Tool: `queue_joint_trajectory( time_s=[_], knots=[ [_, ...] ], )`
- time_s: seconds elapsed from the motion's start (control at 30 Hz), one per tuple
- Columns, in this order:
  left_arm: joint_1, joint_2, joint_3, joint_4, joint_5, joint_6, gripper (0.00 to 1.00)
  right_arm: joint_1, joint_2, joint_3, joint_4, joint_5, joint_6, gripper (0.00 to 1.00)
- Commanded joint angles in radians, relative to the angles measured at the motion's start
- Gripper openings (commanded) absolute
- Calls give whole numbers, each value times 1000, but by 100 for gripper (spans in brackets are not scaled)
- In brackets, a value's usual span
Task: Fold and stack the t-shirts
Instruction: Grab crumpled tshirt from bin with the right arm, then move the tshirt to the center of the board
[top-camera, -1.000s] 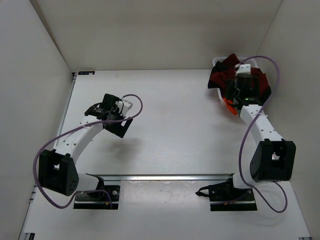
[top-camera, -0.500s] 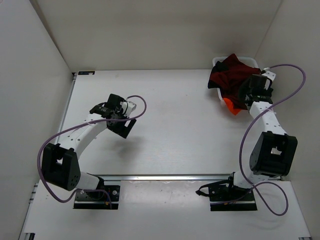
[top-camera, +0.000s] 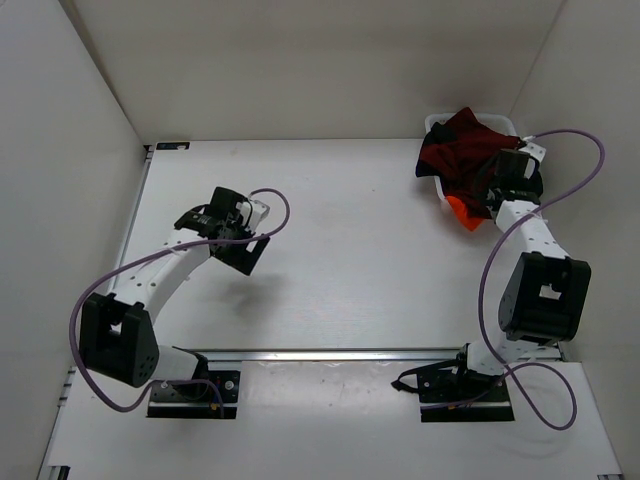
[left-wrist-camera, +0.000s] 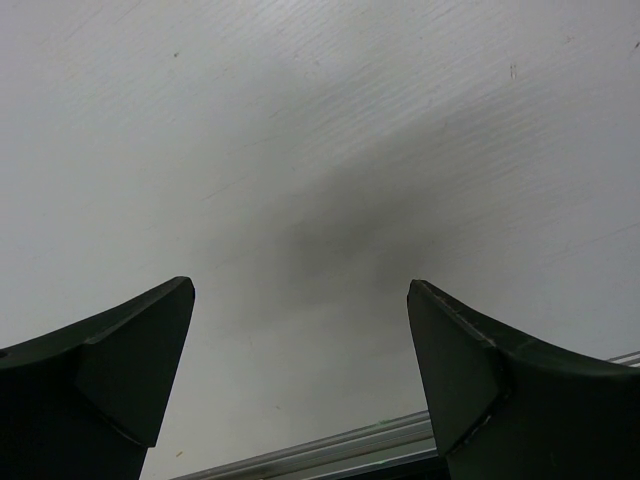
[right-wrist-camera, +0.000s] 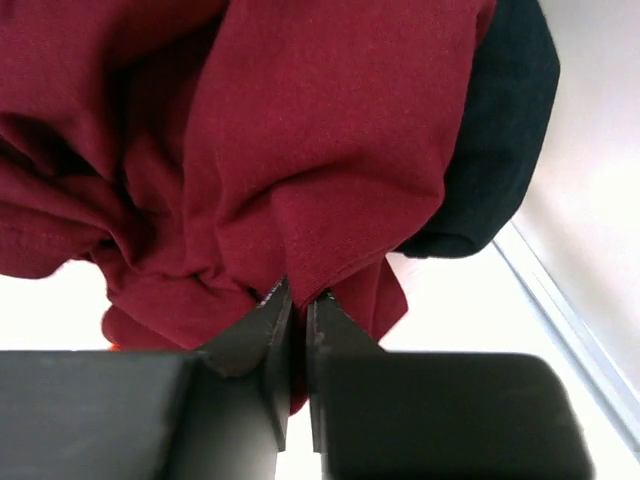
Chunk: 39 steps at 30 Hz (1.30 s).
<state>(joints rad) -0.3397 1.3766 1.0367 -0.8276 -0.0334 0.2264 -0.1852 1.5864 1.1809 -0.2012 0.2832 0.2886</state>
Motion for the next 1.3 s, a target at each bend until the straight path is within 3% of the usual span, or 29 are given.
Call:
queue_joint_trajectory(
  time_s=[0.0,0.13,0.3,0.53,0.63,0.77,0.97,1.1,1.27],
  knots=[
    [10,-51,2,12,-5,8,99,9,-6,58,98,53,-49,0],
    [19,-65,-10,1,-17,10,99,19,-40,95,155,57,-107,0],
    [18,-70,-1,7,-10,16,98,118,-92,189,324,146,-348,0],
    [51,-97,14,12,-7,5,99,266,-109,379,710,292,-701,0],
    [93,-119,13,12,-5,-2,99,325,-107,471,802,249,-805,0],
    [116,-166,-12,12,-23,10,98,438,-124,581,829,124,-838,1],
    [182,-215,-18,25,-28,-2,99,757,-132,690,852,-91,-895,0],
    [202,-241,5,53,-104,-12,99,832,-111,701,771,-59,-798,0],
    [223,-248,62,87,-192,19,98,819,-109,576,627,144,-634,0]
  ],
)
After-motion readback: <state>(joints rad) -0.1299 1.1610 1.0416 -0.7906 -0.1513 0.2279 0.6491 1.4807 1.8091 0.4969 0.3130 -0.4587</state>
